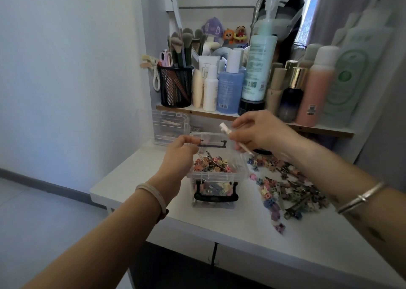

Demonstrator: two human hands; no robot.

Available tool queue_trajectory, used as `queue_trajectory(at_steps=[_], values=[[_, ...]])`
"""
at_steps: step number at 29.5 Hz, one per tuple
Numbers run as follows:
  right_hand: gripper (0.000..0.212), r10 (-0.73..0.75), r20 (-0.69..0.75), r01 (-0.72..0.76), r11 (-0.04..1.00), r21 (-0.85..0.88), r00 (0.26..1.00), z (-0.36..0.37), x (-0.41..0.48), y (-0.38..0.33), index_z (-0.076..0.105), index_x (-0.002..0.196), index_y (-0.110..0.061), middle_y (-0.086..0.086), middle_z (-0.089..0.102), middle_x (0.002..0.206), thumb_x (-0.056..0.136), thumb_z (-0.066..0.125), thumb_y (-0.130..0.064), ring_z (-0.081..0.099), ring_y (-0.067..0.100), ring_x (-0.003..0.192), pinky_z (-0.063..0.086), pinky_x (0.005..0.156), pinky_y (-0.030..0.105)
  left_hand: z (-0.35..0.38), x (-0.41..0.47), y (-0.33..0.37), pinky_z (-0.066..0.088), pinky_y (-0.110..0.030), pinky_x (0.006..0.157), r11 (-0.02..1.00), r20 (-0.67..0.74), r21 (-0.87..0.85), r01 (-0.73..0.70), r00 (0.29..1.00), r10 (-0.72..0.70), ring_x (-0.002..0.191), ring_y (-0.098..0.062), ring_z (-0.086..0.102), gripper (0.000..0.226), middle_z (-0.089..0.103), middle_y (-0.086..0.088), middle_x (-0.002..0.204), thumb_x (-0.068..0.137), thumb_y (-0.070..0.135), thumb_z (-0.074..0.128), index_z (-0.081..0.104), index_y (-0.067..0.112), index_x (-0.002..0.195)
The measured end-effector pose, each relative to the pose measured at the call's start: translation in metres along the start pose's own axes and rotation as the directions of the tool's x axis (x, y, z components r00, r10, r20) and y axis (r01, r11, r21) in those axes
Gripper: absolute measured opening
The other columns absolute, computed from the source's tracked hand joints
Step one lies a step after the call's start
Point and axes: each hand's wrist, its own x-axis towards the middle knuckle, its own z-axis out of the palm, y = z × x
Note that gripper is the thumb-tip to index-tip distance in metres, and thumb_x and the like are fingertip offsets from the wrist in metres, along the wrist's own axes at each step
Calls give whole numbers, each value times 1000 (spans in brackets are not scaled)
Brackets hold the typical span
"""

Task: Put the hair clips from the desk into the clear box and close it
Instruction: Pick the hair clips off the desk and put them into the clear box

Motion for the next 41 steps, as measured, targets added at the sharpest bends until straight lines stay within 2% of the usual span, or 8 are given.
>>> queue_trajectory(at_steps=[3,7,13,24,29,33,37,41], values=[[7,-16,88,29,988,-154,996,7,-4,-2,60,82,-18,2,66,84,83,65,-23,66,11,73,55,68,20,0,-1,0,35,-24,56,1000,5,-4,-2,1000,2,62,-14,40,20,49,-1,79,95,6,39,53,18,90],[4,-73,-83,38,932,-359,994,-16,-1,16,67,87,-14,1,66,80,85,64,-13,60,8,66,53,66,23,0,-1,0,35,-22,55,1000,1,-8,-14,1000,14,62,-13,39,17,49,2,81,95,5,39,53,15,97],[35,213,101,-45,587,-808,972,-26,-4,72,62,116,-13,4,63,116,81,66,-15,57,15,92,47,73,22,3,-4,2,34,-21,53,1000,-1,1,-18,1000,18,61,-12,38,17,48,4,81,94,5,39,53,14,98],[23,-18,-77,-43,694,-718,997,-22,6,72,70,103,-10,8,69,109,81,65,-5,62,17,95,44,77,21,2,-5,4,35,-21,52,1000,7,6,-8,1000,8,58,-11,37,17,48,3,78,95,5,39,53,15,96],[19,-173,-188,88,916,-391,967,-27,5,22,68,97,-13,-1,65,82,79,70,-7,57,10,73,48,76,27,4,-5,4,36,-21,54,1000,7,-2,-6,1000,6,59,-11,39,17,49,3,80,95,5,39,53,14,97],[28,-187,-113,174,977,-120,976,-9,3,-12,64,106,-5,-2,63,74,79,68,-5,59,5,62,52,54,10,4,-6,4,35,-20,53,1000,11,-3,-9,1000,9,59,-12,38,17,48,3,79,95,4,39,53,14,97],[36,-129,-4,126,978,-166,992,7,7,-8,62,110,-3,4,68,83,81,68,-22,67,15,80,57,76,24,4,-5,4,35,-22,53,1000,24,-9,6,1000,-6,59,-12,39,20,49,1,78,95,5,39,54,17,88],[26,-64,-149,30,975,-220,987,-4,14,9,65,106,-7,0,63,81,86,63,-23,63,12,77,55,83,30,2,-2,1,37,-25,57,1000,-27,-3,-17,999,17,61,-13,40,24,51,1,79,92,3,43,56,19,80]])
